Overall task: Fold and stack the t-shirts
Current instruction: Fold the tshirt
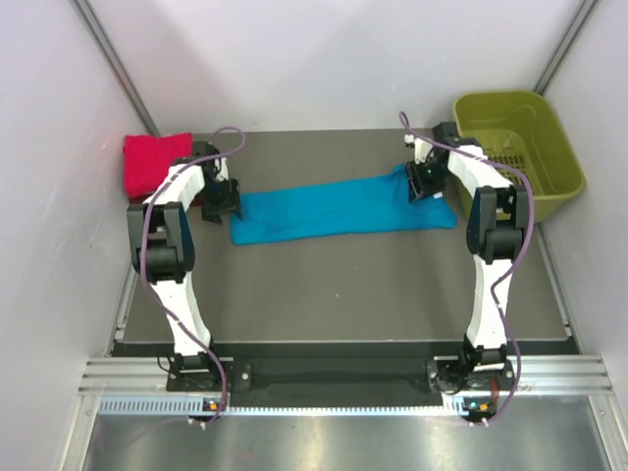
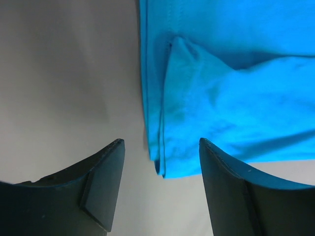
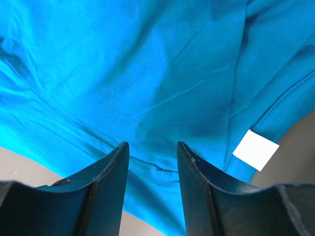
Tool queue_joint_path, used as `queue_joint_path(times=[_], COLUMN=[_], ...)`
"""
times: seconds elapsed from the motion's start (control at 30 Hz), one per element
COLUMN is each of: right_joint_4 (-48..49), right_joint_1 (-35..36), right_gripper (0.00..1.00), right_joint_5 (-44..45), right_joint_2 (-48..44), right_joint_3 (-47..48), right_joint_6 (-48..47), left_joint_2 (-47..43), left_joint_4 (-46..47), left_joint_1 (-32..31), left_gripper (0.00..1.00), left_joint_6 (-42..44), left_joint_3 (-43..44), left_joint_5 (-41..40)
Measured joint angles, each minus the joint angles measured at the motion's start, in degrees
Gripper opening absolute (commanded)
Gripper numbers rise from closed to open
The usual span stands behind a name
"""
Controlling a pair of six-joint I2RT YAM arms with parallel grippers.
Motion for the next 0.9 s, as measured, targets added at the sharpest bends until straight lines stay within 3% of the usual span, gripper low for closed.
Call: queue_joint_path(times=[0.23, 0.37, 0.4, 0.5, 0.67, 0.83, 0.87, 0.9], right_joint_4=[0.09, 0.26, 0.31, 0.44, 0.15, -1.22, -1.2, -1.14], right_joint_1=[0.0, 0.02, 0.02, 0.11, 0.42, 1.44, 1.7, 1.97], right_gripper=[0.44, 0.44, 0.44, 0.44, 0.45, 0.53, 0.49, 0.35], right_joint_5=[-0.7, -0.68, -0.61, -0.31, 0.68, 2.03, 2.23, 2.45], right_joint_2=[0.02, 0.59, 0.81, 2.01, 2.58, 5.99, 6.67, 7.65], right_joint_3=[0.0, 0.0, -0.02, -0.02, 0.94, 6.75, 8.07, 9.68], right_joint_6=[0.61, 1.22, 1.42, 1.79, 3.26, 4.96, 5.16, 5.35], left_joint_2=[5.49, 6.56, 6.69, 6.71, 4.26, -0.35, -1.31, -2.38], left_joint_4=[-0.26, 0.15, 0.17, 0.37, 3.08, 3.23, 2.84, 2.43], left_joint_1=[-0.13, -0.13, -0.13, -0.28, -0.28, -0.09, -0.15, -0.24], left_gripper=[0.55, 0.34, 0.22, 0.0, 0.0, 0.0, 0.0, 0.0], left_joint_6=[0.26, 0.42, 0.37, 0.31, 0.13, -0.87, -1.16, -1.42], left_joint_3=[2.1, 3.3, 3.32, 3.19, -1.05, -8.26, -9.84, -11.5], left_joint_5=[-1.11, -1.6, -1.46, 0.09, 1.7, 3.93, 4.48, 5.03])
